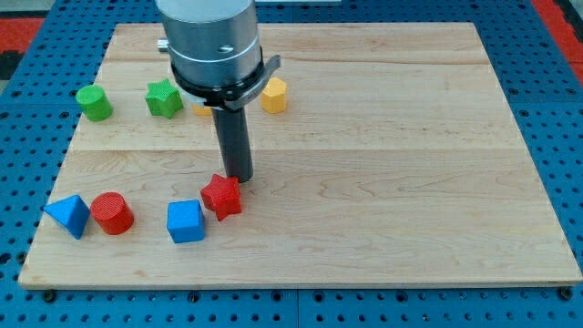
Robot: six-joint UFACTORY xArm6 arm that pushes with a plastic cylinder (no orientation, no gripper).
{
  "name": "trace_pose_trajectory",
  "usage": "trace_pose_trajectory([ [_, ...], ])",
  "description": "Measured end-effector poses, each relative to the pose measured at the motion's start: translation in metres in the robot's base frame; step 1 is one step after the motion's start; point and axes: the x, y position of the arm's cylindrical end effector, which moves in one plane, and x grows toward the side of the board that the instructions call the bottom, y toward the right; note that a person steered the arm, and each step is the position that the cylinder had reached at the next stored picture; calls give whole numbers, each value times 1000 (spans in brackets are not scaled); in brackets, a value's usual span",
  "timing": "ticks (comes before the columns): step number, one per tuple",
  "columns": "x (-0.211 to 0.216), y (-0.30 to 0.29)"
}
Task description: Place the red star vertically below the yellow hexagon
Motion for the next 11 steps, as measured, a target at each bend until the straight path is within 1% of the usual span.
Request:
trace_pose_trajectory([
  [1,0,-33],
  [2,1,-94],
  [3,1,-116],
  [4,14,-126],
  [6,18,-120],
  [7,18,-73],
  [8,30,-18],
  [10,34,31],
  [11,19,31],
])
